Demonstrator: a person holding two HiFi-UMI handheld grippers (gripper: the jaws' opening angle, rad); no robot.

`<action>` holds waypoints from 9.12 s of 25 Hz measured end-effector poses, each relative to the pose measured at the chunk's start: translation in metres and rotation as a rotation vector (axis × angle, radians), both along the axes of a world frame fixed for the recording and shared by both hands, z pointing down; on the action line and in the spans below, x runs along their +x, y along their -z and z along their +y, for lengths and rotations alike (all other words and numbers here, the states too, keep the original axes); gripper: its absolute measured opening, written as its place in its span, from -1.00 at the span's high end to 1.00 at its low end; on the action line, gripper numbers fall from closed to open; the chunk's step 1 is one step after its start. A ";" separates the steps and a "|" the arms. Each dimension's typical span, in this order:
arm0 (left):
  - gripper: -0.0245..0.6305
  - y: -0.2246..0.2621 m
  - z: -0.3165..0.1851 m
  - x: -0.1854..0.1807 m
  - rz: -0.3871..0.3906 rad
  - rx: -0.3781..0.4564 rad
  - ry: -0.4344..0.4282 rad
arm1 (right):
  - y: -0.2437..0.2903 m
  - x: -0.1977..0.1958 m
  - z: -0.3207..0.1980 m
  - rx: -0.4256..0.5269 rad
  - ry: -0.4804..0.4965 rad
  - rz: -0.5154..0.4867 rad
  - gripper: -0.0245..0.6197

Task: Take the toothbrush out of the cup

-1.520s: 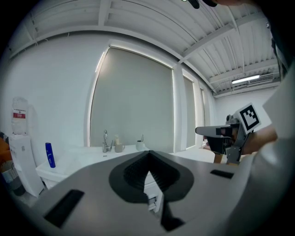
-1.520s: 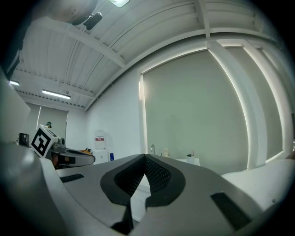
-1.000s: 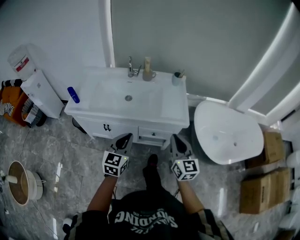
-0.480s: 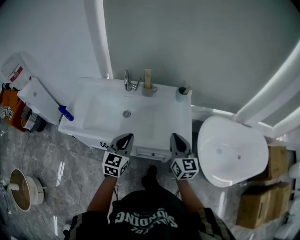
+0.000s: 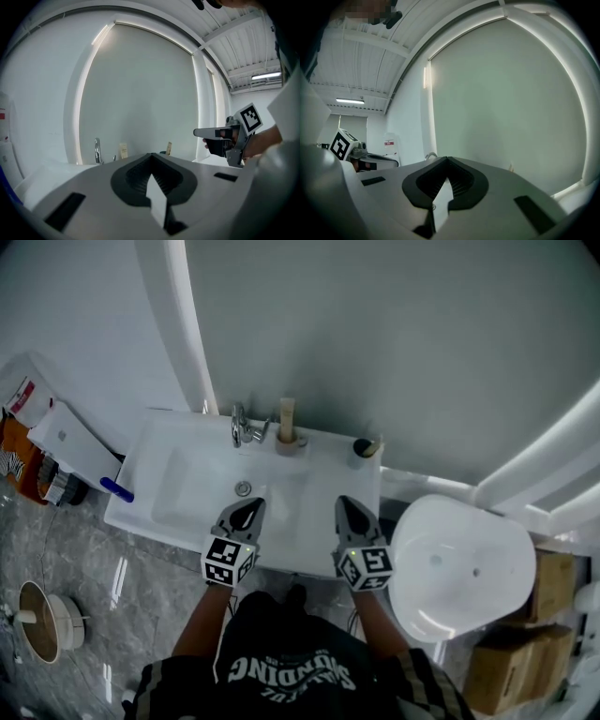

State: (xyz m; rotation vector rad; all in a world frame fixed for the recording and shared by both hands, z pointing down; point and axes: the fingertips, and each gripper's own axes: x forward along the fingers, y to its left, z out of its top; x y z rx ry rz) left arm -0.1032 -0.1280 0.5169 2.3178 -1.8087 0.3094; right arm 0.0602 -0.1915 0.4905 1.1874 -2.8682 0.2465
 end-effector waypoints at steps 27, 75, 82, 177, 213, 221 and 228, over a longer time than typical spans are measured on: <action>0.93 -0.024 -0.090 -0.002 0.055 -0.040 -0.068 | -0.042 0.015 -0.107 -0.045 -0.134 0.101 0.93; 0.93 -0.050 -0.078 -0.040 0.075 -0.113 0.021 | -0.098 0.080 -0.273 -0.235 -0.301 0.326 0.72; 0.93 -0.041 -0.073 -0.023 0.071 -0.088 -0.007 | -0.041 0.082 -0.257 -0.125 -0.252 0.304 0.73; 0.93 -0.039 -0.111 -0.048 0.077 -0.105 -0.096 | -0.097 0.022 -0.129 -0.170 -0.122 0.193 0.93; 0.93 -0.070 -0.104 -0.165 0.131 -0.160 0.004 | -0.112 -0.189 -0.204 -0.181 -0.040 0.289 0.52; 0.93 -0.087 -0.107 -0.194 0.151 -0.196 0.007 | -0.169 -0.216 -0.253 -0.301 -0.081 0.417 0.30; 0.93 -0.098 -0.107 -0.216 0.160 -0.216 0.011 | -0.193 -0.226 -0.272 -0.347 -0.140 0.458 0.25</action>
